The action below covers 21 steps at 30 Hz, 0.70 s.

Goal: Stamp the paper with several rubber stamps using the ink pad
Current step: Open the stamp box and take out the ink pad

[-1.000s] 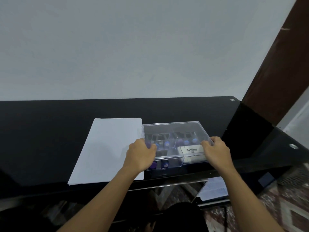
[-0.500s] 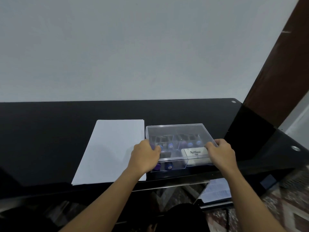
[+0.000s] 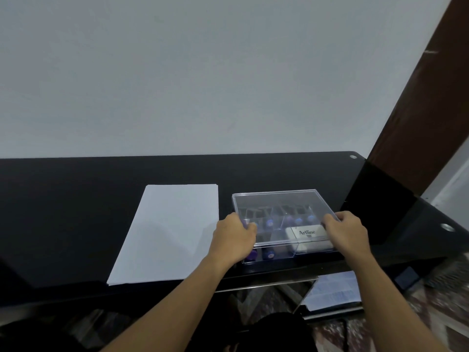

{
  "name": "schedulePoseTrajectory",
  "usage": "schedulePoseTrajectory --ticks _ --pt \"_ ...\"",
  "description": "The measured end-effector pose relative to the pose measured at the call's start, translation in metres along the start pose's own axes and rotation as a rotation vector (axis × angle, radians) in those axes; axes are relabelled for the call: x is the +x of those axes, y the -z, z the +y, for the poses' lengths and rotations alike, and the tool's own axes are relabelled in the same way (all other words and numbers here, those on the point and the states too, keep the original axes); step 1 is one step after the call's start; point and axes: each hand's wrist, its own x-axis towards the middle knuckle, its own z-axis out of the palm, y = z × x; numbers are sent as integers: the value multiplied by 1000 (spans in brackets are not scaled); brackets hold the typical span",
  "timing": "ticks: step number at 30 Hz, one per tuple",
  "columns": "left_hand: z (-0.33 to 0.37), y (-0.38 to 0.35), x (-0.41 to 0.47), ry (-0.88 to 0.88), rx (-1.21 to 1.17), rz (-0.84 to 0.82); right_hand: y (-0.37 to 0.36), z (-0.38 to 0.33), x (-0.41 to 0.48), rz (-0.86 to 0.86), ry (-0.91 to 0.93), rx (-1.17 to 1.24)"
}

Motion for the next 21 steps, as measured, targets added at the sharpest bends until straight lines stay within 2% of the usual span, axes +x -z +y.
schedulePoseTrajectory --ticks 10,17,21 --pt "-1 0 3 -13 -8 -36 5 -18 2 -19 -18 -79" --pt "18 18 -1 -218 -49 95 17 -31 6 178 -33 111" --pt "30 62 6 -268 -95 214 19 -55 2 156 -8 316"
